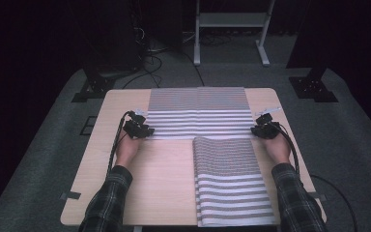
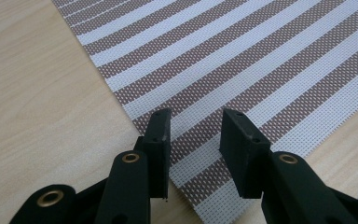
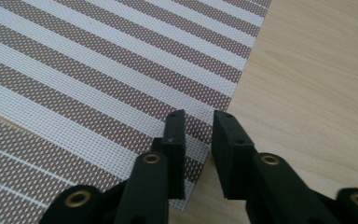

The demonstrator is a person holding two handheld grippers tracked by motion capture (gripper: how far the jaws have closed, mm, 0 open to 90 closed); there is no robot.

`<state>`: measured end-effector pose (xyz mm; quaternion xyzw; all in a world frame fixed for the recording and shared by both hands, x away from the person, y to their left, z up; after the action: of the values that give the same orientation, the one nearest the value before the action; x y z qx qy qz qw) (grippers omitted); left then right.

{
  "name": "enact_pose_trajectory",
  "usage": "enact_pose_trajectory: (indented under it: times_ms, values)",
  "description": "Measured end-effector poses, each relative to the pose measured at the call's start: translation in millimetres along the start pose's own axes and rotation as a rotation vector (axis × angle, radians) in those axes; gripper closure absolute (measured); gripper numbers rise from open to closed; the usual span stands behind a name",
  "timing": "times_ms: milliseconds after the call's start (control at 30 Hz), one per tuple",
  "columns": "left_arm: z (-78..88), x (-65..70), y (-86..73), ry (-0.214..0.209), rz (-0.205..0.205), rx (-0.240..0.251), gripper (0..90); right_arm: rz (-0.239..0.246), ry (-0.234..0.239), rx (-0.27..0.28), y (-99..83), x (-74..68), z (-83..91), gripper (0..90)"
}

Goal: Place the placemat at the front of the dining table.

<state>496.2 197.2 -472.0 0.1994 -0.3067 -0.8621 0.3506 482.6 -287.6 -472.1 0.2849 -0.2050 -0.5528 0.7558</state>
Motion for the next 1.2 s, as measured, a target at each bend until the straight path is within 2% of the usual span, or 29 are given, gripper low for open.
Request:
enact_pose_trajectory:
  times_ms: [67, 200, 233, 333, 400, 467, 600, 667, 700, 767, 867, 967, 1067, 1133, 1200]
  values:
    - [1.7, 1.0, -0.3, -0.022, 0.007, 0.016, 57.7, -0.015, 0.018, 0.009, 0.7, 1.6, 4.4, 67.1]
    - [7.5, 6.2, -0.5, -0.045, 0.018, 0.032, 49.3, -0.016, 0.039, 0.028, -0.5, 2.3, 13.7, 56.9]
    - [10.1, 7.3, -0.9, -0.047, 0.018, 0.036, 47.7, -0.024, 0.058, 0.03, -1.6, 1.8, 16.4, 53.3]
    - [17.9, 9.2, -3.0, -0.055, 0.036, 0.052, 40.5, -0.029, 0.099, 0.008, -5.5, 0.6, 20.4, 46.7]
    - [23.4, 11.0, -4.9, -0.068, 0.046, 0.064, 36.3, -0.024, 0.105, -0.005, -9.8, -0.6, 23.8, 42.1]
    - [28.1, 12.8, -6.8, -0.061, 0.044, 0.062, 30.4, -0.025, 0.11, -0.013, -12.7, -1.0, 26.3, 37.7]
    - [34.9, 17.1, -11.8, -0.071, 0.043, 0.05, 15.9, -0.036, 0.112, -0.006, -16.5, -2.4, 32.3, 22.4]
    - [38.8, 19.4, -14.0, -0.062, 0.031, 0.05, 8.9, -0.025, 0.083, -0.028, -17.8, -5.9, 35.3, 13.0]
    - [41.0, 20.7, -14.9, -0.062, 0.027, 0.047, 7.2, -0.017, 0.071, -0.029, -18.8, -7.6, 37.4, 12.9]
    - [44.3, 22.8, -16.8, -0.059, 0.017, 0.044, 0.7, -0.019, 0.1, -0.011, -21.5, -9.4, 42.9, 8.9]
    - [50.2, 28.3, -19.8, -0.072, 0.007, 0.055, 0.0, -0.049, 0.135, 0.024, -26.6, -10.3, 53.4, 8.8]
    - [58.6, 36.9, -21.3, -0.086, -0.016, 0.074, 0.0, -0.05, 0.152, 0.07, -33.4, -10.1, 63.5, 8.6]
    - [65.7, 44.2, -22.3, -0.097, -0.027, 0.09, 0.0, -0.055, 0.153, 0.084, -39.1, -8.3, 73.5, 8.5]
    - [72.1, 49.8, -23.6, -0.097, -0.038, 0.099, 0.0, -0.074, 0.168, 0.091, -44.1, -6.4, 79.7, 8.5]
    - [76.6, 53.9, -25.5, -0.093, -0.046, 0.105, 0.0, -0.068, 0.166, 0.089, -47.8, -6.1, 83.9, 8.5]
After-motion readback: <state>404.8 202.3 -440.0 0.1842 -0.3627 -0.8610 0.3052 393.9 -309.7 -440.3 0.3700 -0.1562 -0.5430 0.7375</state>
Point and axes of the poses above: each handheld gripper's, and its own axes: z roughly backward along the jaws, y roughly out of its top, x roughly to its right, the point moved 1 cm from there along -z, roughly forward along the jaws, and after that the axes turned 8 degrees about -z, right-handed, at the moved point
